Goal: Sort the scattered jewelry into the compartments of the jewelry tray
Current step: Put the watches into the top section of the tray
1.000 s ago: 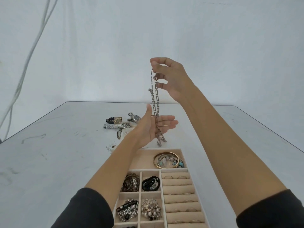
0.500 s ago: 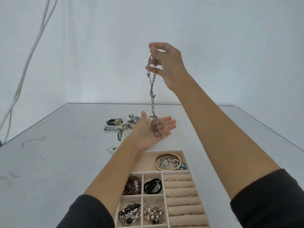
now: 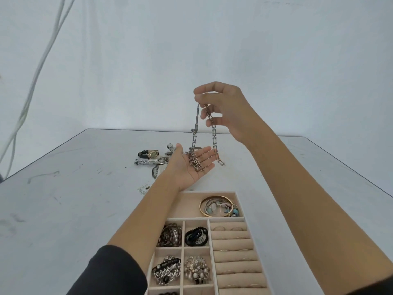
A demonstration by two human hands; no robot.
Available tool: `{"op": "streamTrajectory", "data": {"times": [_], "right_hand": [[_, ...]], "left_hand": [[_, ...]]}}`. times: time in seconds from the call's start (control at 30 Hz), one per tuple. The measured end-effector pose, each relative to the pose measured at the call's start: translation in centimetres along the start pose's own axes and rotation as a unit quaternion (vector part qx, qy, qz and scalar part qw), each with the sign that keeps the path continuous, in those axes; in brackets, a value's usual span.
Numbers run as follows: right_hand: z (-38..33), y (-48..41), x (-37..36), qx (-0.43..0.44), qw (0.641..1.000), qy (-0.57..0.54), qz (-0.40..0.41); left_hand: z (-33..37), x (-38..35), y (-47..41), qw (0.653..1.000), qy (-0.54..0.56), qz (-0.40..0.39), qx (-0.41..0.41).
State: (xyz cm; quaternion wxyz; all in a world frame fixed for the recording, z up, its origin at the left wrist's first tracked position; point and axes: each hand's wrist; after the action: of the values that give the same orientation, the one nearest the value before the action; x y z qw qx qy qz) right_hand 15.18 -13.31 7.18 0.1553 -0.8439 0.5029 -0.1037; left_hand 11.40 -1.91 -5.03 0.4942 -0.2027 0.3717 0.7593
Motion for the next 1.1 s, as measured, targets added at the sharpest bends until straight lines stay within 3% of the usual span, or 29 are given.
{"op": "streamTrajectory", "data": {"times": [0.3, 0.57, 0.7, 0.87, 1.1], "right_hand": [[1.8, 1.5, 0.9, -0.087, 0.985, 0.139, -0.062], [4.3, 0.7, -0.3, -0.173, 0.982, 0.075, -0.027], [4.7, 0.1, -0.8, -0.147, 0.985, 0.091, 0.025], [5.1, -0.9, -1.2, -0.083, 0.975, 0.195, 0.067], [5.4, -1.6, -1.3, -0.052, 0.978, 0.165, 0.113]], "left_hand": [[0.0, -0.5, 0.7, 1.000, -0.007, -0.005, -0.016], [-0.3, -0.6, 1.2, 0.996, -0.071, -0.048, -0.027], [-0.5, -0.9, 1.3, 0.995, -0.082, -0.054, -0.015], [-0.5, -0.7, 1.2, 0.997, -0.061, -0.040, 0.009], [-0.6, -0.7, 1.4, 0.996, -0.081, -0.031, 0.032]]}}
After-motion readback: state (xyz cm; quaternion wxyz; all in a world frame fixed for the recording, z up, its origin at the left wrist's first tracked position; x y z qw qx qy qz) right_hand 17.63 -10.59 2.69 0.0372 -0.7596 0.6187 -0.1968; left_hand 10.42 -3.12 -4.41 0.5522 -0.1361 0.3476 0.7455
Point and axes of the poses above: each hand's wrist, its own y-axis away from the middle knuckle, its own x-axis out of the back of the hand, z = x × y, and after that the axes turned 13 degrees about z, right-handed
